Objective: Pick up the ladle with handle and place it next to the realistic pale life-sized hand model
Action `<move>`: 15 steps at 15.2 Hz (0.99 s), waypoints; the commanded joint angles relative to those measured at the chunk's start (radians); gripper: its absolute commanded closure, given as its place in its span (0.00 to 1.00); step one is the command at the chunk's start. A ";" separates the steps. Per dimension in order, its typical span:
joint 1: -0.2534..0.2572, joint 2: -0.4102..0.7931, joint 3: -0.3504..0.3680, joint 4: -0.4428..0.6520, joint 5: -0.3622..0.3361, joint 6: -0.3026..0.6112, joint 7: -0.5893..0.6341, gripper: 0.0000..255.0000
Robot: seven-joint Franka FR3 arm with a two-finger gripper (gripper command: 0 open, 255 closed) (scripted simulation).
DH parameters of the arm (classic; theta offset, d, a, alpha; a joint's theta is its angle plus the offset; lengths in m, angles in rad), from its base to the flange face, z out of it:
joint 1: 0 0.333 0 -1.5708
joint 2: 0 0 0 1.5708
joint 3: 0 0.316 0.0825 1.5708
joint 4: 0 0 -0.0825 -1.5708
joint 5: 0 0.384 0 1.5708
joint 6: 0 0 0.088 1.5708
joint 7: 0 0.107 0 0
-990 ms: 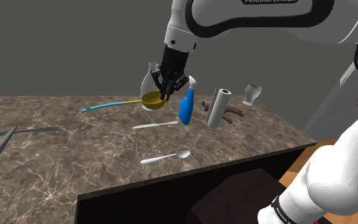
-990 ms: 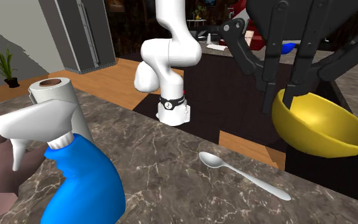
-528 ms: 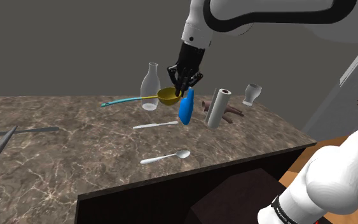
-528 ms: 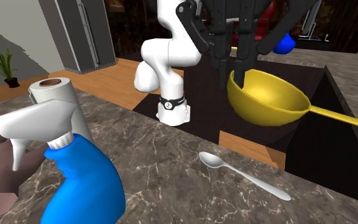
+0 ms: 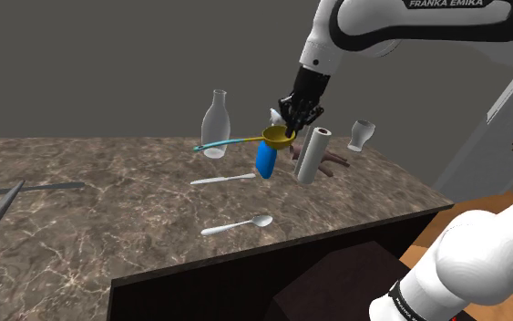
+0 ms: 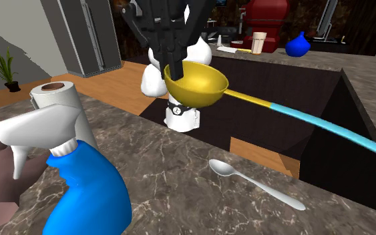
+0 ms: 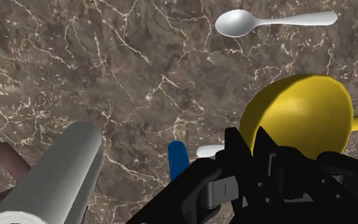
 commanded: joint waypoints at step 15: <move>-0.136 -0.197 -0.291 -0.158 -0.117 -0.078 -0.376 1.00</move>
